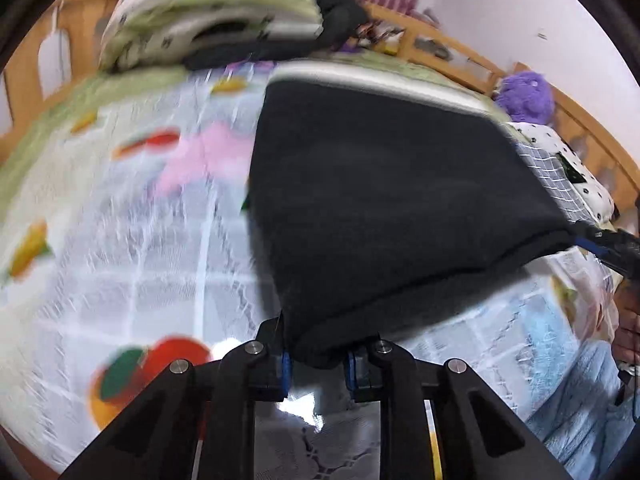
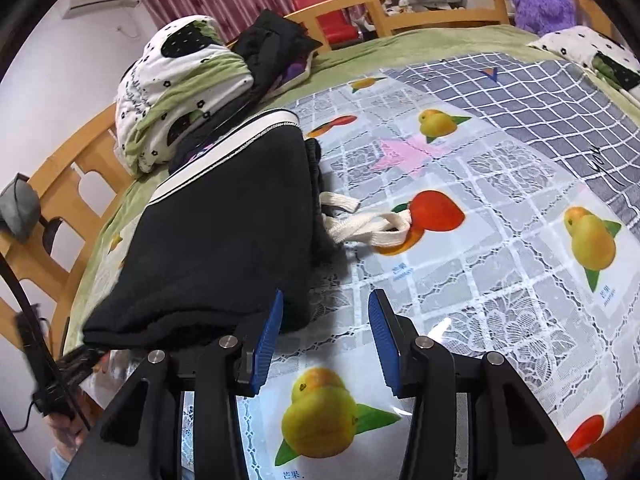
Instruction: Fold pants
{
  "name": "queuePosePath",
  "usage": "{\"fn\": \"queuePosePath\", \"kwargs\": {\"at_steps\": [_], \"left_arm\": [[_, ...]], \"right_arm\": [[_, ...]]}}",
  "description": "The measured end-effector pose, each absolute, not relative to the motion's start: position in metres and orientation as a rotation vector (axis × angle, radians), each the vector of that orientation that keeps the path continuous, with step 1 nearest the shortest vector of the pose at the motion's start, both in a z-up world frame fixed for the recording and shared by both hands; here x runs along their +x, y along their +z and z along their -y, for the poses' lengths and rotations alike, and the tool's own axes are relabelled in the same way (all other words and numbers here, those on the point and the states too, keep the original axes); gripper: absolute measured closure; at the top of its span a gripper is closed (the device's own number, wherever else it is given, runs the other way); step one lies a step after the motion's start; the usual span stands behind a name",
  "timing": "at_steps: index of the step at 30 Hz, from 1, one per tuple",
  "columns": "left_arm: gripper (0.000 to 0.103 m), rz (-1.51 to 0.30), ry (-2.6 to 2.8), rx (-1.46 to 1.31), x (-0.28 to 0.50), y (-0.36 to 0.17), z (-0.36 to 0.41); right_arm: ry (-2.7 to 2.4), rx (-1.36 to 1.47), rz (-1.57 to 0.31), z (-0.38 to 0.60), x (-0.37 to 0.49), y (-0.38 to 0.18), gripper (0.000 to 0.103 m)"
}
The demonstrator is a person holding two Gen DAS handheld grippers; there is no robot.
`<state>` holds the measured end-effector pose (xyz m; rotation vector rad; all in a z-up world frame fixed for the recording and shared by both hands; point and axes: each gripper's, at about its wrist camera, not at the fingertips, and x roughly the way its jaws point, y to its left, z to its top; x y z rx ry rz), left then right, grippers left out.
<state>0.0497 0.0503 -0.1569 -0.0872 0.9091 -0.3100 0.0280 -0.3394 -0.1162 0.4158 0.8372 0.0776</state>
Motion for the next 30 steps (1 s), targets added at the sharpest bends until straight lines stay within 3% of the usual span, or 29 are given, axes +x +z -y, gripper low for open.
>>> {"fn": "queuePosePath", "kwargs": {"at_steps": [15,19,21,24,27,30], "left_arm": [[0.082,-0.927,-0.298,-0.145,0.036,-0.153,-0.057],[0.082,-0.935,-0.308,-0.157,0.029,-0.151,-0.062],[0.072,-0.936,-0.291,-0.148,0.022,-0.146,-0.067],[0.066,-0.902,-0.277,-0.136,0.009,-0.137,-0.077],[0.052,-0.875,-0.272,-0.163,0.002,-0.128,-0.088],[0.052,-0.85,-0.265,-0.202,0.002,-0.119,-0.099]], "right_arm": [[0.184,0.393,-0.9,0.307,0.068,-0.135,0.058],[0.194,0.395,-0.898,0.307,0.069,-0.136,0.066],[0.192,0.369,-0.89,0.304,0.069,-0.133,0.08],[0.19,0.319,-0.87,0.298,0.065,-0.125,0.087],[0.197,0.366,-0.863,0.304,0.064,-0.12,0.087],[0.169,0.384,-0.9,0.303,0.068,-0.129,0.084]]}}
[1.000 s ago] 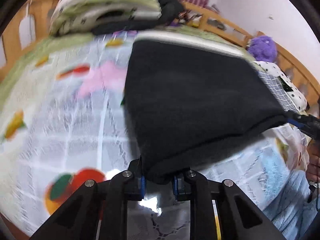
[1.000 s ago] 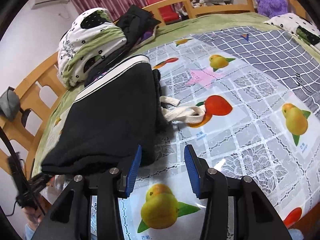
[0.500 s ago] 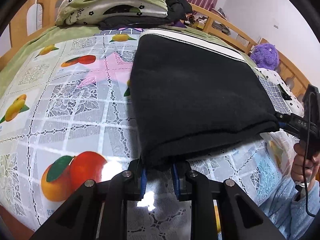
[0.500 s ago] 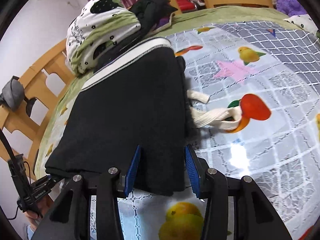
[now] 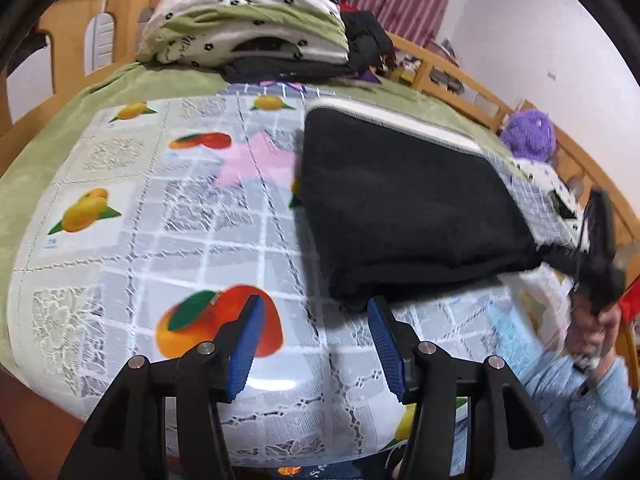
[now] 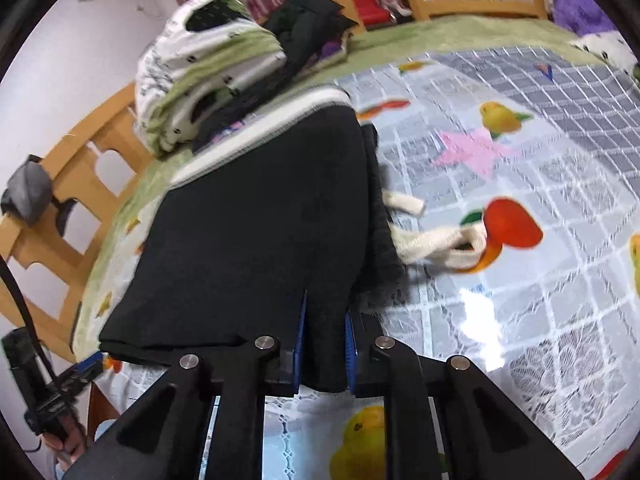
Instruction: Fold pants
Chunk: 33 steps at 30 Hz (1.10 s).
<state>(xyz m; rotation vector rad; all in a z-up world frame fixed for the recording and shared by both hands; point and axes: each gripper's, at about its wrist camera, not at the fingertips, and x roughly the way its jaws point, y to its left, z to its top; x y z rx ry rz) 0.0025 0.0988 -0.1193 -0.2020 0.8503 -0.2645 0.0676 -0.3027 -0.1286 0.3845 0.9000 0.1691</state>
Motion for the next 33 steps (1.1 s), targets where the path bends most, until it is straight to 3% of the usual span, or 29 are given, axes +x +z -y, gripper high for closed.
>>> {"fn": "queuePosePath", "kwargs": {"at_steps": [5,11,18,22,33], "left_arm": [[0.052,-0.842,-0.271,-0.234,0.024,-0.105,-0.096],[0.052,-0.816,-0.275,-0.188,0.057,-0.095,-0.065],[0.048,-0.887,-0.217,-0.081,0.072,-0.138,-0.038],[0.046,-0.879,-0.253,-0.08,0.068,-0.13,-0.042],[0.047,-0.858,-0.281,-0.052,0.162,-0.088,-0.018]], "right_arm": [[0.128,0.202,-0.923,0.282,0.06,-0.125,0.074],[0.102,0.165,-0.856,0.289,0.059,-0.094,0.073],[0.112,0.147,-0.816,0.293,0.083,-0.092,0.073],[0.12,0.056,-0.854,0.279,0.085,-0.128,0.064],[0.183,0.049,-0.721,0.296,0.163,-0.072,0.063]]}}
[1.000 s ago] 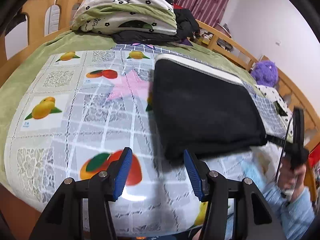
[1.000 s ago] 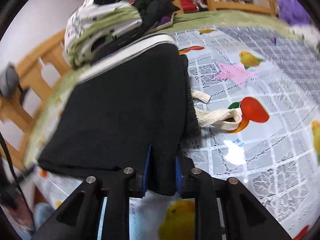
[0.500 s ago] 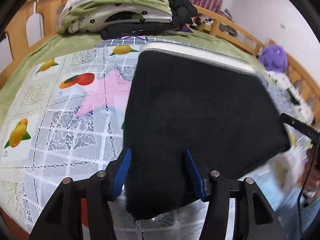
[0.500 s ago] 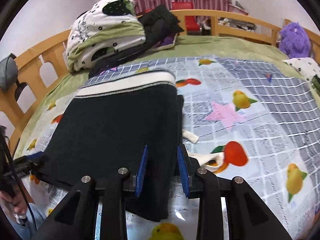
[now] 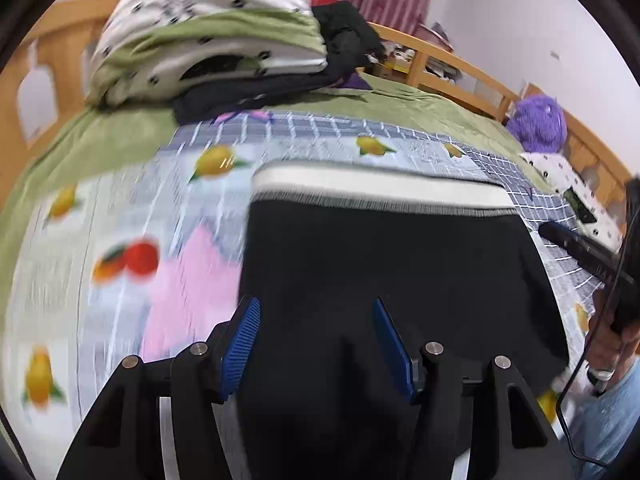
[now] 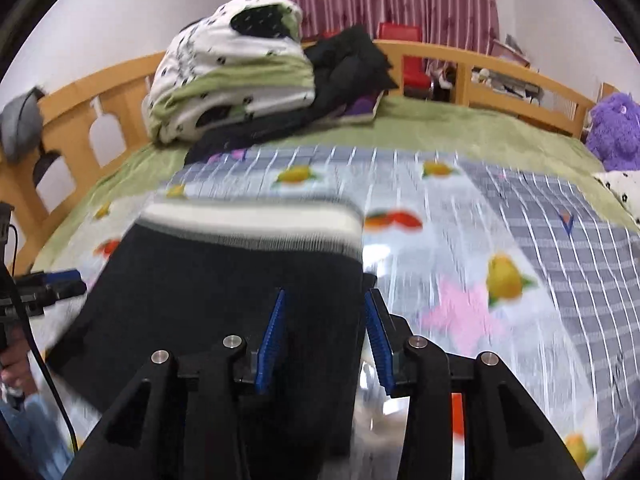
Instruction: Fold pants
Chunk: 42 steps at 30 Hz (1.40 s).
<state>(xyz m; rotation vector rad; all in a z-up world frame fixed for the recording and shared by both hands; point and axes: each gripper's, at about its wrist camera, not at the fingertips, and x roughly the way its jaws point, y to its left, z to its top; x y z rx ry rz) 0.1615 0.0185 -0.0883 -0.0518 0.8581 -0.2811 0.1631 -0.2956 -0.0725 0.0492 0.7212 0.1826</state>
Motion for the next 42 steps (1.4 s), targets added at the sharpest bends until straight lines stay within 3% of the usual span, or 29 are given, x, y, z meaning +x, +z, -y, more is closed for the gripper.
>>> {"fn": "queuePosePath", "kwargs": {"at_steps": [4,9,13,19,27,34,37,39,42], "left_arm": [[0.046,-0.842,-0.312,0.007,0.201,-0.087,0.008],[0.047,-0.925,-0.264,-0.008,0.243,-0.114,0.026],[0.04,-0.902,-0.244,0.042,0.246,-0.117,0.034],[0.038,-0.913,-0.226,0.106,0.247,-0.115,0.04],[0.038,-0.965,-0.214,0.099,0.167,-0.104,0.012],[0.038,-0.896,-0.202,0.013,0.068,-0.057,0.007],[0.029,-0.831,-0.17,0.012,0.023,-0.031,0.011],[0.023,-0.778,-0.149,0.01,-0.006,-0.016,0.013],[0.018,-0.735,-0.135,-0.005,-0.036,0.0,0.016]], "right_arm": [[0.271,0.032,-0.691,0.28,0.199,-0.069,0.061],[0.263,-0.071,-0.812,0.265,0.243,-0.112,0.059],[0.268,-0.089,-0.811,0.265,0.243,-0.114,0.059],[0.273,-0.071,-0.815,0.267,0.245,-0.117,0.059],[0.272,0.047,-0.832,0.283,0.179,-0.093,0.056],[0.11,0.137,-0.806,0.306,0.078,-0.073,0.053],[0.041,0.136,-0.769,0.308,0.033,-0.052,0.039],[0.013,0.113,-0.736,0.303,0.004,-0.036,0.022],[-0.004,0.091,-0.719,0.294,-0.031,-0.017,0.013]]}}
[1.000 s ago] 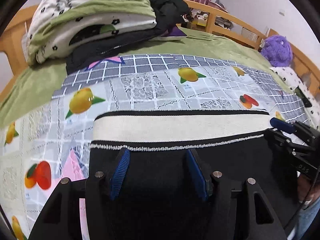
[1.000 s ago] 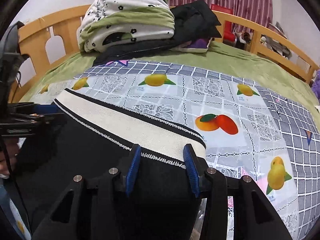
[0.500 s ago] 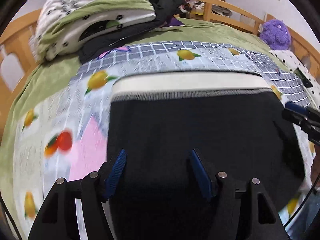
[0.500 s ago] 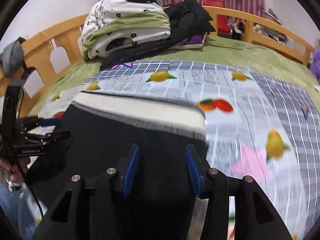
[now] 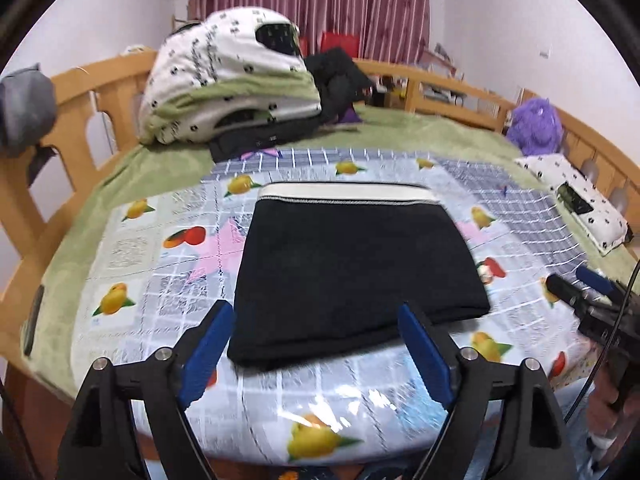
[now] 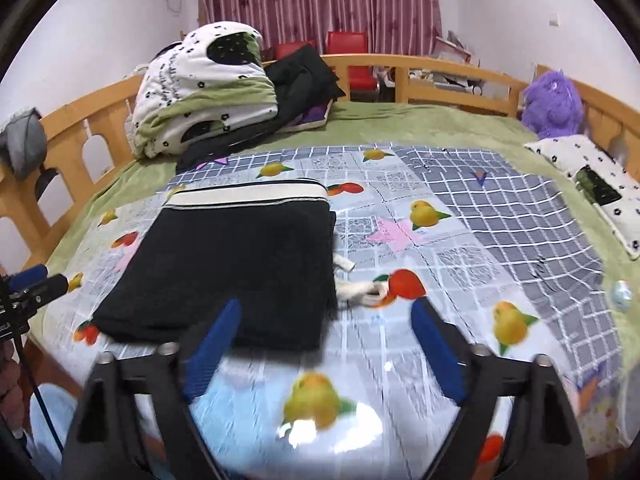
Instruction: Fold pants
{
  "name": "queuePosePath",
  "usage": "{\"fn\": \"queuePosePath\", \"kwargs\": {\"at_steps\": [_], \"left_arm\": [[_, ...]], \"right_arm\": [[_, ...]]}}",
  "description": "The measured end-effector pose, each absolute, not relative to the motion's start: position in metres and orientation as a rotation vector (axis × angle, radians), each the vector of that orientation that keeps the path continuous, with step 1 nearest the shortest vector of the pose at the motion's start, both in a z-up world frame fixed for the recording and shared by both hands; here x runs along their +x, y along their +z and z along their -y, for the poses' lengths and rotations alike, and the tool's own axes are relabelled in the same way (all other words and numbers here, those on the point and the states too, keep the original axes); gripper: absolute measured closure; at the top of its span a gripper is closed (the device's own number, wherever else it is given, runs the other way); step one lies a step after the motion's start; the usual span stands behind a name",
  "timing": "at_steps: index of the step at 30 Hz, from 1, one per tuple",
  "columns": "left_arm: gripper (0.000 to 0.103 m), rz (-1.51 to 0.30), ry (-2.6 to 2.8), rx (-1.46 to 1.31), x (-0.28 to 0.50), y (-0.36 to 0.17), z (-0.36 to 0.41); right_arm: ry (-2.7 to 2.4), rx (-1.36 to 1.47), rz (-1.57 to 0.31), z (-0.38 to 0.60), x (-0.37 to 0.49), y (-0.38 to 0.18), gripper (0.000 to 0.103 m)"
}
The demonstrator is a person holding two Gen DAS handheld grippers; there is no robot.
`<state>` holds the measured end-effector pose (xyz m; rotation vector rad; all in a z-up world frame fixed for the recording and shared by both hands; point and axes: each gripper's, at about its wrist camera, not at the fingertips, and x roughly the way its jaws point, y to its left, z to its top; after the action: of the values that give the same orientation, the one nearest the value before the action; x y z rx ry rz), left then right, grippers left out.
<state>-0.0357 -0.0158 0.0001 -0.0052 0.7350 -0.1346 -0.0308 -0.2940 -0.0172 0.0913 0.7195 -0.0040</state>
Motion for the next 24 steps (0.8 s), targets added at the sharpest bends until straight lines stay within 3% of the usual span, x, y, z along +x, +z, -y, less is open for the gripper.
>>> {"fn": "queuePosePath", "kwargs": {"at_steps": [3,24], "left_arm": [[0.016,-0.714,-0.124,-0.02,-0.058,0.009,0.018],[0.016,-0.703,-0.088,0.009,-0.1,0.016,0.027]], "right_arm": [[-0.03,0.077,-0.711,0.288,-0.056,-0.011,0.006],[-0.013,0.086,-0.71,0.269,-0.104,0.01,0.005]]}}
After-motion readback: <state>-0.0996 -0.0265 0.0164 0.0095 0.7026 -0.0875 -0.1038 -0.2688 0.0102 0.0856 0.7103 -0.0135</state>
